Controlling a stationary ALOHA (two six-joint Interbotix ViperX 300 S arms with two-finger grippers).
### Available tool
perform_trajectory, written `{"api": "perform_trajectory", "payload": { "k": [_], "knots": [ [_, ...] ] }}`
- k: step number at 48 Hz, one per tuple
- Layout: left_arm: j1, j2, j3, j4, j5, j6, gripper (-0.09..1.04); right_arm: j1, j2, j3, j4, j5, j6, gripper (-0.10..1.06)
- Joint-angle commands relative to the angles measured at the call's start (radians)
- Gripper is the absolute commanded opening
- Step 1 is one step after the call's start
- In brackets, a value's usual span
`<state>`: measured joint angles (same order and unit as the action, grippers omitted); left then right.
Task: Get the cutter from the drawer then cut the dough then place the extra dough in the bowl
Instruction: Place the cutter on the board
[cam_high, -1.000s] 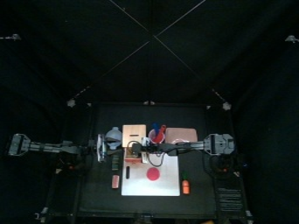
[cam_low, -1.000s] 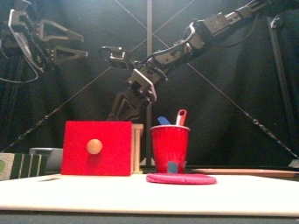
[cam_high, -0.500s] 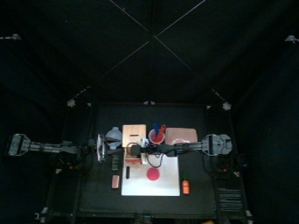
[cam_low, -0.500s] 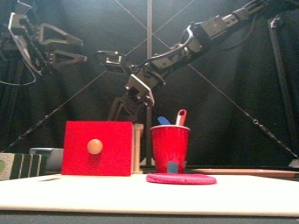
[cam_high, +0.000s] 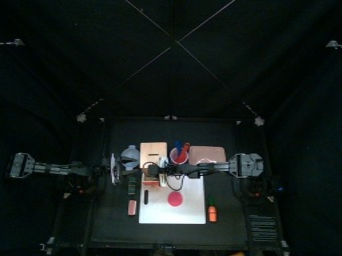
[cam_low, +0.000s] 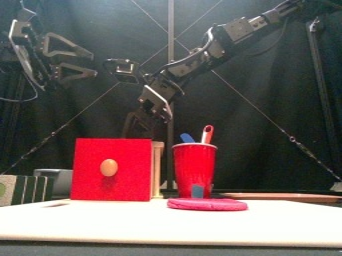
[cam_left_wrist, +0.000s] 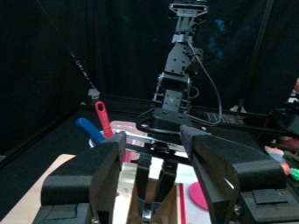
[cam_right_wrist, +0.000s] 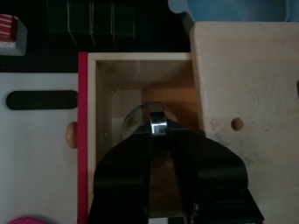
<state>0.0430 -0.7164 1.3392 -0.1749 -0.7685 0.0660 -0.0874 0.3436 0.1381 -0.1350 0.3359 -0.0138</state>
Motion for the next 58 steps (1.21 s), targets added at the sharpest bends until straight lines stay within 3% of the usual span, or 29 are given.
{"api": "perform_trajectory", "payload": {
  "k": [1,28,46,51,58],
  "knots": [
    [0.003,0.002,-0.015,0.000,-0.009,0.000,0.87,0.008,-0.071,-0.026,-0.002,0.002,0.002,0.54],
    [0.023,0.002,0.008,-0.058,-0.009,0.002,0.87,0.017,-0.232,-0.014,-0.048,0.020,0.002,0.54],
    [0.041,0.000,0.011,-0.077,-0.009,0.002,0.87,0.054,-0.508,0.235,-0.060,0.164,0.008,0.54],
    [0.048,0.000,0.009,-0.083,-0.009,0.002,0.87,0.057,-0.561,0.322,-0.057,0.186,0.034,0.54],
    [0.058,0.002,0.003,-0.103,-0.009,0.002,0.87,0.067,-0.621,0.462,-0.052,0.196,0.129,0.54]
  ]
}}
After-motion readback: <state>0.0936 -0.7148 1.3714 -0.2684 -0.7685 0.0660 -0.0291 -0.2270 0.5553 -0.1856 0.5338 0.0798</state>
